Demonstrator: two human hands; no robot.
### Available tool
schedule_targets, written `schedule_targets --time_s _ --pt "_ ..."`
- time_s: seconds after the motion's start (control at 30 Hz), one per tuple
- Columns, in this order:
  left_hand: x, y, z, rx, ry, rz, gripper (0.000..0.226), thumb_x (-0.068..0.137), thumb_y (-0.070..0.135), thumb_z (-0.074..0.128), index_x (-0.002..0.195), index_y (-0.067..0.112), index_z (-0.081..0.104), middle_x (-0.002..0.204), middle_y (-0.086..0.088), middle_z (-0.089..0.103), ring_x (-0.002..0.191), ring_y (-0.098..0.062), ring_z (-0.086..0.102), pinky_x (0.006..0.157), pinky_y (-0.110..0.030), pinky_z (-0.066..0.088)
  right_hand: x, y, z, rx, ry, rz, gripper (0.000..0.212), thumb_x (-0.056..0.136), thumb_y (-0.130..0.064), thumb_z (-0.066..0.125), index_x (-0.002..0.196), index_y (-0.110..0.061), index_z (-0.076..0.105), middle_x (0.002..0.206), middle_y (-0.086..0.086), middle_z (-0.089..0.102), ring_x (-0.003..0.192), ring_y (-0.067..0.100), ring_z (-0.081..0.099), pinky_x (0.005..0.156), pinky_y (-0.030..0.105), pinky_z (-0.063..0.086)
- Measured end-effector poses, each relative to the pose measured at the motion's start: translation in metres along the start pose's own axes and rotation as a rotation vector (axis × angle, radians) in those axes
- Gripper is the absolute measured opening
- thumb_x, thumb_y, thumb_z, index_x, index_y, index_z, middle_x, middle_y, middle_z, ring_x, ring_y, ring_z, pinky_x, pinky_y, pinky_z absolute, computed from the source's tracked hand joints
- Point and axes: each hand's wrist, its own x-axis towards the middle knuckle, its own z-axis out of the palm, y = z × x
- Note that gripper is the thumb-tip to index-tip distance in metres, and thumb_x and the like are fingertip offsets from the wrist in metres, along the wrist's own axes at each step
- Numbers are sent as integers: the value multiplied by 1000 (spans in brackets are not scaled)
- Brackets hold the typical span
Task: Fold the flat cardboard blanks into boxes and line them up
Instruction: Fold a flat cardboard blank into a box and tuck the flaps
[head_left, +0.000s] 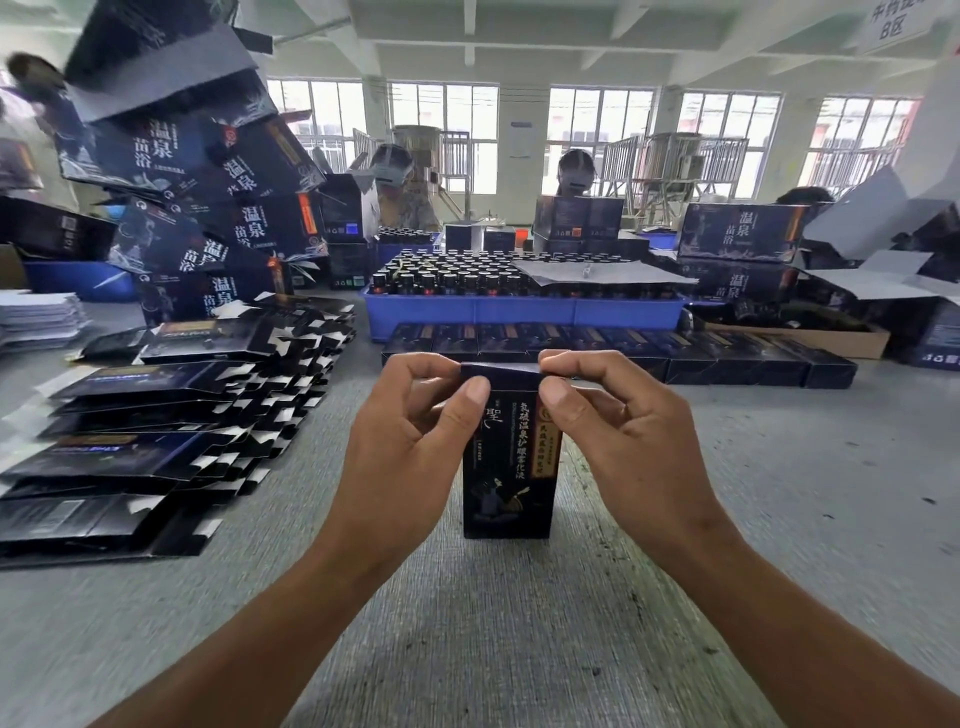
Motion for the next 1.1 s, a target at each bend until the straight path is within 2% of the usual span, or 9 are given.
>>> schedule_targets --time_s 0.13,0.33,0.5,0.63,0.73,0.87,0.97,1.03,1.1 --pt "0 -2 -5 130 -46 12 37 93 47 58 130 52 55 120 14 69 109 -6 67 88 -27 57 1 5 -2 -39 -15 2 15 95 -16 66 103 -27 72 109 -19 72 101 4 70 82 15 54" --pt "3 -7 -9 285 -60 83 28 97 46 56 121 40 67 119 16 68 110 -10 67 84 -36 60 2 13 -4 -153 -13 -28 18 97 -26 64 106 -40 70 109 -18 71 105 1 67 81 14 54" --pt "5 -13 -11 441 -44 255 28 100 35 56 125 29 67 117 16 66 103 -5 67 67 -17 57 3 20 -5 -259 7 -87 15 99 -33 60 112 -36 67 109 -18 69 104 -5 64 76 8 51" --pt "-1 -21 -10 396 -147 125 46 91 48 57 135 55 46 119 26 61 102 1 67 63 -16 56 -2 32 -2 -413 -51 3 46 99 -39 58 142 -43 42 129 -17 59 109 -4 61 84 20 57" --pt "2 -27 -11 370 -50 32 54 85 50 59 134 63 39 112 33 60 94 2 67 62 -19 58 -5 39 3 -629 -85 70 68 92 -44 66 147 -42 26 143 -13 48 116 6 55 98 35 52" --pt "12 -37 -15 170 148 -175 48 94 25 66 129 53 48 103 1 70 80 -13 74 59 -32 61 -14 40 11 -819 -292 42 67 78 -72 63 128 -37 37 146 -8 35 120 14 51 98 34 51" --pt "13 -38 -10 44 224 -299 42 95 18 66 120 49 54 88 -9 75 73 -21 76 52 -31 59 -22 44 21 -941 -332 -6 67 81 -62 65 133 -33 34 147 -1 36 118 23 52 97 41 52" --pt "11 -40 -9 57 205 -332 44 96 27 64 130 49 48 86 -6 76 73 -22 76 57 -34 60 -20 47 22 -936 -297 -3 60 85 -51 60 134 -32 34 146 2 39 118 25 53 97 42 52" --pt "9 -44 -10 190 129 -350 55 93 49 56 142 55 33 93 -1 75 79 -20 75 78 -42 58 -15 49 14 -904 -259 59 57 85 -52 57 134 -32 38 142 0 41 115 24 55 97 41 53"
